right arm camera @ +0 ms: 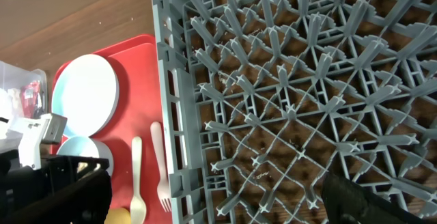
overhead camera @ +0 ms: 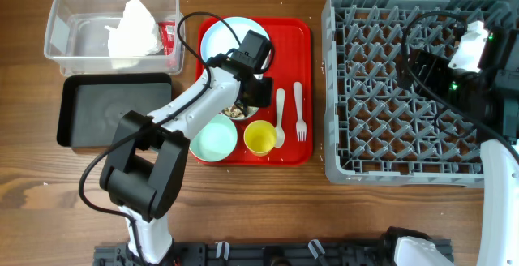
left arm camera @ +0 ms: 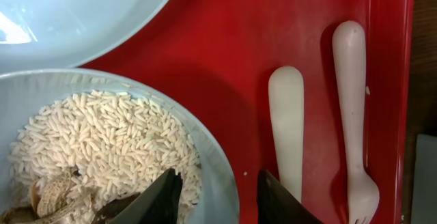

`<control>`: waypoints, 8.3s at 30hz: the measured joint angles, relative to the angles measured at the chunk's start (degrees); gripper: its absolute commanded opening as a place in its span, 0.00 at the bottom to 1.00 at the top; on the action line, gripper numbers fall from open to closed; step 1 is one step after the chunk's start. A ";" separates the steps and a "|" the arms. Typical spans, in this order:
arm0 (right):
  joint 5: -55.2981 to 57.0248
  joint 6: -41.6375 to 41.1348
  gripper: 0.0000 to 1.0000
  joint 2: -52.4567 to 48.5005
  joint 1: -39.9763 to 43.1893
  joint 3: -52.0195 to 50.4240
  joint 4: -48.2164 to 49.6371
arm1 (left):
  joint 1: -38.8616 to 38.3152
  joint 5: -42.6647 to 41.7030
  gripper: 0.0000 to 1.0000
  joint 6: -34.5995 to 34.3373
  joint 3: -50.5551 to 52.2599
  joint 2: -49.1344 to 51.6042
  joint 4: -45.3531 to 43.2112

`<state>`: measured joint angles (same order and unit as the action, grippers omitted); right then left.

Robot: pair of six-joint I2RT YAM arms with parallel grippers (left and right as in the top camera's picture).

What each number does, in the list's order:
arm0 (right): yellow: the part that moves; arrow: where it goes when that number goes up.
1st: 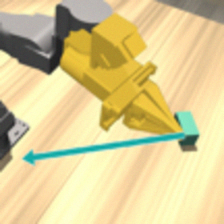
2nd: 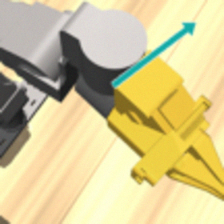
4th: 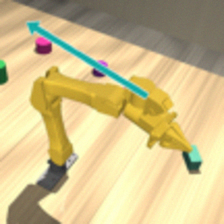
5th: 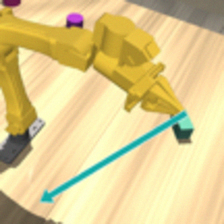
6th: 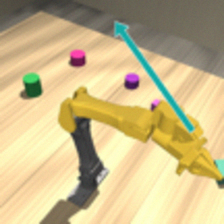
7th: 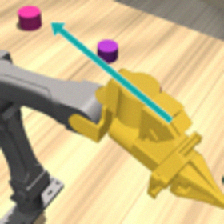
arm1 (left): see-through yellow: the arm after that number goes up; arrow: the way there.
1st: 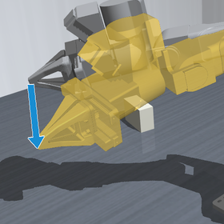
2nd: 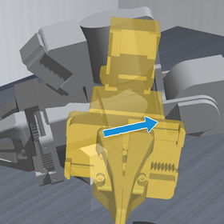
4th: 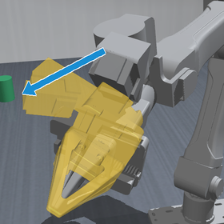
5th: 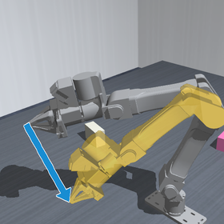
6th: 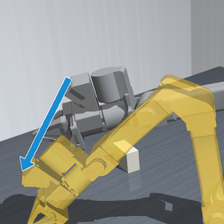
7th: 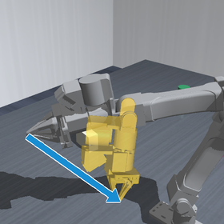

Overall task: Sort waste into correct bins and load items into the dishwasher rack
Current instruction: 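Reach the left gripper to the blue bowl of rice and grasp its rim, then lift the bowl over the black tray and tip the rice out, then bring the emptied bowl back and set it on the red tray, then grasp the yellow cup with the left gripper and lift it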

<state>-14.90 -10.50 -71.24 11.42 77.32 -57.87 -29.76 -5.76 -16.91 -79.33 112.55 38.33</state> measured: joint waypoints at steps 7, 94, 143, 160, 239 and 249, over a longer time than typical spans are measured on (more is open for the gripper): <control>0.00 0.00 0.99 -0.17 0.00 0.00 -0.04 | 0.00 0.00 0.30 -0.02 0.00 0.00 -0.24; 0.00 -0.85 1.00 -2.69 0.00 0.00 0.07 | 36.33 -19.74 0.04 0.90 -2.86 -18.27 16.55; 0.00 -0.85 1.00 -2.69 0.00 0.00 -0.02 | 64.06 -82.64 0.04 10.69 2.40 1.64 13.97; 0.00 -0.87 0.99 -2.69 0.00 0.00 -0.04 | 62.47 -80.63 0.04 9.05 2.40 -0.66 16.81; -0.04 -1.27 1.00 -2.69 0.00 0.00 -0.87 | -1.05 -7.04 0.45 17.86 6.78 -11.30 14.36; -0.52 -1.27 1.00 -2.69 0.00 0.00 -0.96 | -1.18 -7.54 0.04 13.88 7.76 -10.97 11.67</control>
<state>-15.42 -11.77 -73.93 11.42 77.32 -58.83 -30.94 -13.30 -3.03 -71.57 101.58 50.00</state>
